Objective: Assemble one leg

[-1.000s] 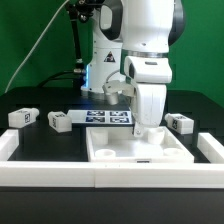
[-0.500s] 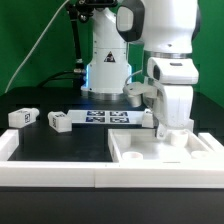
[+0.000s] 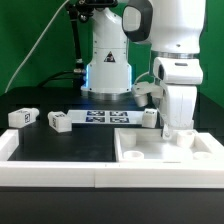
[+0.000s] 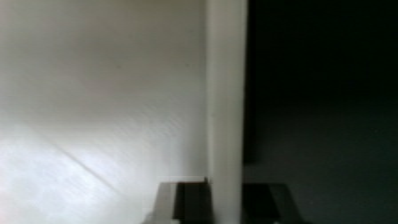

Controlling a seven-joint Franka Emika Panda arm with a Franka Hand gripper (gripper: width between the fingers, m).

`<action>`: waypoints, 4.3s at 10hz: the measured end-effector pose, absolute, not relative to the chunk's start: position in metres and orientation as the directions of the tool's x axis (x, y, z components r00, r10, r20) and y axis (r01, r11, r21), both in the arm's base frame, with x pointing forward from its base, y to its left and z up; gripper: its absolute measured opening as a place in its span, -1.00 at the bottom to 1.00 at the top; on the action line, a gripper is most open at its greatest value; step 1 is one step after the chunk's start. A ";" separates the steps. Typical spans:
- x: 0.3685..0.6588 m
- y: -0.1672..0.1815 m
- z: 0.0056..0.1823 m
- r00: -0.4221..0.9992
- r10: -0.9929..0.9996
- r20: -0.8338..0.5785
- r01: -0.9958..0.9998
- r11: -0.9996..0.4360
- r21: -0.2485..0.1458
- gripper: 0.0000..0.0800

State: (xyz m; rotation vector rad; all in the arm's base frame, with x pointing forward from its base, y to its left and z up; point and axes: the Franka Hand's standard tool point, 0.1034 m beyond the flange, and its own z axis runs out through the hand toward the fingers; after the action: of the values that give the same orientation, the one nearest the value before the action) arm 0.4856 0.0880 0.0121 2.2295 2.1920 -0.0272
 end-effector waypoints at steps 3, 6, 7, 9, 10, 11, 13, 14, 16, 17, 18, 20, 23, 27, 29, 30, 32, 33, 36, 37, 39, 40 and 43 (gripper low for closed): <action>0.486 0.088 0.012 0.017 1.000 -0.023 1.000 -0.018 -0.002 0.03; 0.486 0.088 0.012 0.017 1.000 -0.023 1.000 -0.018 -0.002 0.39; 0.486 0.088 0.012 0.018 1.000 -0.023 1.000 -0.018 -0.002 0.58; 0.486 0.088 0.012 0.018 1.000 -0.023 1.000 -0.018 -0.002 0.62; 0.486 0.088 0.012 0.018 1.000 -0.023 1.000 -0.018 -0.002 0.62; 0.486 0.088 0.013 0.018 1.000 -0.023 1.000 -0.018 -0.001 0.62; 0.483 0.094 0.038 0.038 0.998 -0.041 0.999 -0.038 0.012 0.62; 0.479 0.096 0.054 0.052 0.997 -0.054 0.998 -0.051 0.022 0.62; 0.477 0.102 0.073 0.122 0.991 -0.051 0.991 -0.119 0.052 0.62; 0.476 0.100 0.069 0.112 0.992 -0.053 0.993 -0.110 0.044 0.62; 0.475 0.100 0.067 0.122 0.991 -0.053 0.992 -0.120 0.040 0.62; 0.474 0.100 0.066 0.298 0.954 -0.044 0.954 -0.296 0.047 0.62; 0.455 0.111 0.056 0.642 0.767 0.010 0.766 -0.642 0.044 0.62; 0.440 0.146 0.050 0.902 0.429 0.045 0.430 -0.903 -0.002 0.62; 0.439 0.146 0.049 0.921 0.387 0.041 0.387 -0.922 -0.012 0.62; 0.439 0.146 0.049 0.919 0.394 0.022 0.394 -0.919 -0.011 0.62; 0.437 0.148 0.047 0.919 0.393 0.023 0.393 -0.919 -0.013 0.62; 0.429 0.146 0.043 0.914 0.398 -0.081 0.398 -0.917 -0.009 0.62; 0.428 0.149 0.044 0.875 0.399 -0.273 0.414 -0.910 -0.002 0.62; 0.428 0.147 0.043 0.852 0.389 -0.350 0.415 -0.910 -0.001 0.62; 0.427 0.147 0.036 0.814 0.368 -0.450 0.411 -0.911 -0.002 0.62; 0.419 0.145 0.035 0.781 0.348 -0.518 0.409 -0.913 0.003 0.62; 0.410 0.146 0.022 0.650 0.239 -0.722 0.380 -0.924 0.036 0.62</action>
Offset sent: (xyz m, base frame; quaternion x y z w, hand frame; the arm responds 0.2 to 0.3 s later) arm 0.0000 0.0000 0.0000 0.0000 0.0000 0.0000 1.0000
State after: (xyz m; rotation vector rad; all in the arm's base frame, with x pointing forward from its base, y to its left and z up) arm 0.4100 0.1462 0.0216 2.6824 0.5081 -1.1341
